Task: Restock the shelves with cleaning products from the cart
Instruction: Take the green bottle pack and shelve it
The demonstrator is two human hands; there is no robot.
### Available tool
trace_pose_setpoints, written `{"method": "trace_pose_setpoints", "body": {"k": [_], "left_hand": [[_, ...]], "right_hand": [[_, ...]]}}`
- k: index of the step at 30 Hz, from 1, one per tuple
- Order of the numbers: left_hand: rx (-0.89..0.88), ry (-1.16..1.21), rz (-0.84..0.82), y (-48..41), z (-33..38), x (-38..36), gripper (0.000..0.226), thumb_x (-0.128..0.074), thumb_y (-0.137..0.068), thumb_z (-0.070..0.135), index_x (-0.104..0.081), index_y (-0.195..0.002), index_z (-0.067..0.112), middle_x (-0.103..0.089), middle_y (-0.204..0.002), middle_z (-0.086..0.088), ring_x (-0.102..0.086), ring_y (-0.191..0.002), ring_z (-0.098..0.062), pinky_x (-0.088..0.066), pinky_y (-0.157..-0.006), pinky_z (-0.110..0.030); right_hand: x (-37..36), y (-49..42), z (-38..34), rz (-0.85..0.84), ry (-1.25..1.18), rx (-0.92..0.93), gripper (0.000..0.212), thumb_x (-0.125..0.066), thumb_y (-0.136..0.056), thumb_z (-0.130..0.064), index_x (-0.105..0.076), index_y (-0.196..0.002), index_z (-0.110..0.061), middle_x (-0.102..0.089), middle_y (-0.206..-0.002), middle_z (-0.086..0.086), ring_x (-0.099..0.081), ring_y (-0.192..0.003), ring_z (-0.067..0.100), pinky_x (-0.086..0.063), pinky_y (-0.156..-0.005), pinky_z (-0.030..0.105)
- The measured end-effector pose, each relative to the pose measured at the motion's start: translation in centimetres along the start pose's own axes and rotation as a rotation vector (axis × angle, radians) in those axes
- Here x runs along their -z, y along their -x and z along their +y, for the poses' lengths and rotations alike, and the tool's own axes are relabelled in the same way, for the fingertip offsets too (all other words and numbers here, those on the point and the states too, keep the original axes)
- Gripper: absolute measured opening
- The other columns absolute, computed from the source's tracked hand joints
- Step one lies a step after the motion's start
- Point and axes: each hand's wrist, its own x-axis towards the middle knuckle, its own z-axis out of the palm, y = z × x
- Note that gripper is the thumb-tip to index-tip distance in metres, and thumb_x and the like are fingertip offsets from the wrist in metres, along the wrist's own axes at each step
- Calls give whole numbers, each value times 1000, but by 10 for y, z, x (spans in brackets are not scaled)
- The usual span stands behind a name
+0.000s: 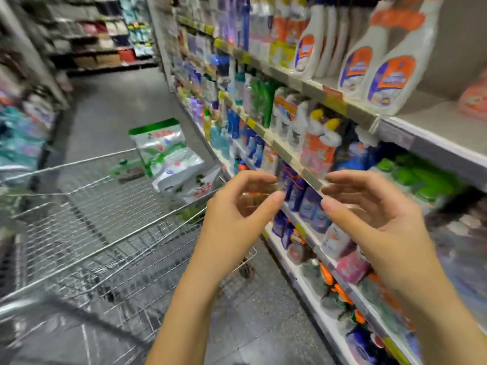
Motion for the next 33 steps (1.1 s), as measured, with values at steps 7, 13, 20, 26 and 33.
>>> {"method": "trace_pose_setpoints", "body": {"k": [7,13,20,26,33], "left_hand": [[104,-78,293,-14,-39,148,17,-70,-83,15,-67,-99,20,-71,-94,11,-67,-85,0,-49,-71,-11],[174,-94,490,-36,-79,213,19,-71,-77,22,-66,-96,26,-72,-93,14,-67,-87,0,-49,-74,-9],[281,-166,647,-102,-119,263,24,-72,-81,21,-64,-102,28,-70,-100,18,-65,-94,2,-49,-81,-11],[346,-148,812,-176,-148,299,28,-74,-80,17,-63,-103,30,-69,-100,20,-66,-94,1,-50,-79,-11],[428,-181,874,-214,-190,335,39,-76,-79,24,-57,-110,40,-60,-109,30,-63,-102,0,-53,-88,-24]], "right_hand": [[-147,-64,43,-266,-151,-69,32,-74,-70,-29,-68,-101,-22,-71,-98,3,-66,-81,15,-51,-65,22],[-226,-120,78,-490,-159,-90,38,-73,-69,-34,-66,-106,-38,-70,-107,-6,-66,-95,12,-51,-81,16],[-299,-220,129,-706,-207,-130,43,-72,-66,-39,-63,-108,-41,-67,-108,-8,-65,-94,13,-53,-79,20],[-363,-314,164,-884,-180,-155,46,-73,-62,-47,-59,-106,-51,-63,-107,-17,-62,-94,11,-54,-72,22],[-448,-376,209,-1198,52,-165,62,-72,-64,-60,-34,-113,-62,-41,-125,-35,-50,-104,-9,-45,-81,17]]}}
